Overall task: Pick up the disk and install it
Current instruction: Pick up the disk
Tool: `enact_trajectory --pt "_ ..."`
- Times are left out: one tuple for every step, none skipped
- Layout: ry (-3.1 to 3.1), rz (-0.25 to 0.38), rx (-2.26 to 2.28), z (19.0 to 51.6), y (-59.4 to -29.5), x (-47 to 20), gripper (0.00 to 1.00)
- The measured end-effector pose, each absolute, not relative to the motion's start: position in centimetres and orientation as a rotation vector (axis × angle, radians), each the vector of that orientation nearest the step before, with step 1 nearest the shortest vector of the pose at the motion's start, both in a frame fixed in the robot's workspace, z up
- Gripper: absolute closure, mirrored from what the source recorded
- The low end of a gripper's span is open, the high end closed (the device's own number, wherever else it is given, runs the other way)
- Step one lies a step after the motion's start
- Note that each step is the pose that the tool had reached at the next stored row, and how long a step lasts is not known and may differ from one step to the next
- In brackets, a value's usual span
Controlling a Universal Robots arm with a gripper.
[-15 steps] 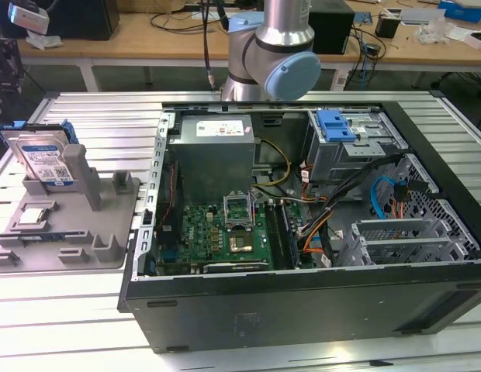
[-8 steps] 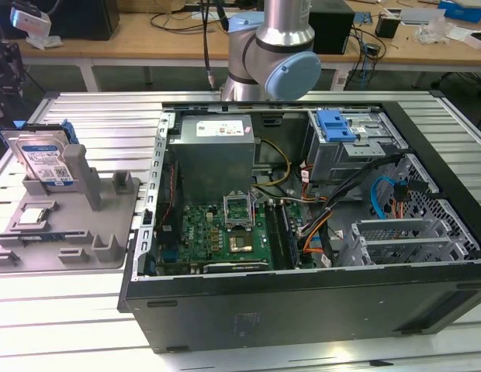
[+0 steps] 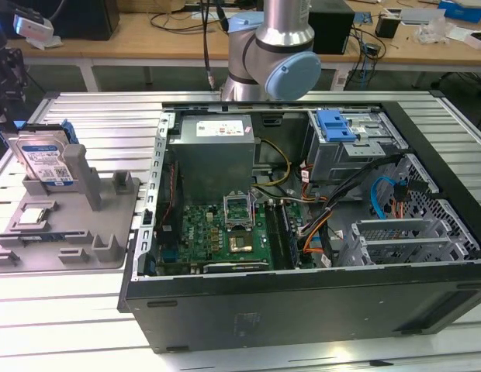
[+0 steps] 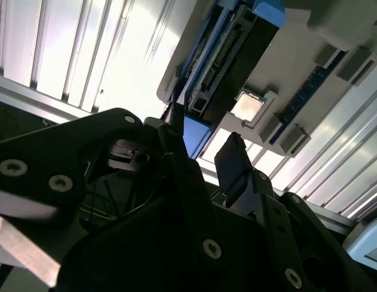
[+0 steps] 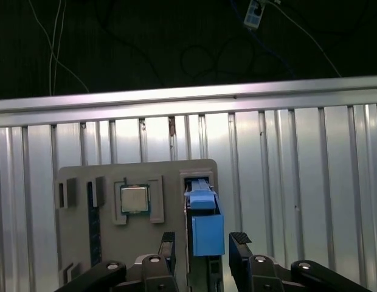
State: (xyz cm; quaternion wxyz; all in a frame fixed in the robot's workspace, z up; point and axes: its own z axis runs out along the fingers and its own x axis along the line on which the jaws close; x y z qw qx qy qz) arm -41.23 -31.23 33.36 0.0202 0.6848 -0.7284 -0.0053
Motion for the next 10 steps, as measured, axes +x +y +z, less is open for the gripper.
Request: enact_trajectory --pt "-2.259 -0.017 2.124 33.23 -31.18 -41.24 0.52" --pt "-2.259 -0.017 2.124 33.16 -31.17 -41.24 0.52" --pt "-2.259 -0.016 2.125 33.04 -31.13 -41.24 0.52" --pt "-2.259 -0.017 2.124 32.93 -31.07 -41.26 0.52" --pt "-2.259 -0.016 2.125 32.85 -31.03 -41.26 0.52" --pt "-2.259 -0.016 2.125 32.77 -30.99 -41.28 0.52" --pt "-2.259 -0.016 2.125 32.63 -30.95 -41.33 0.52" --pt "-2.258 -0.016 2.125 32.57 -30.95 -41.37 0.52" --pt "-2.258 -0.016 2.125 32.51 -30.95 -41.42 0.52" --pt "-2.259 -0.016 2.125 32.35 -30.94 -41.46 0.52"
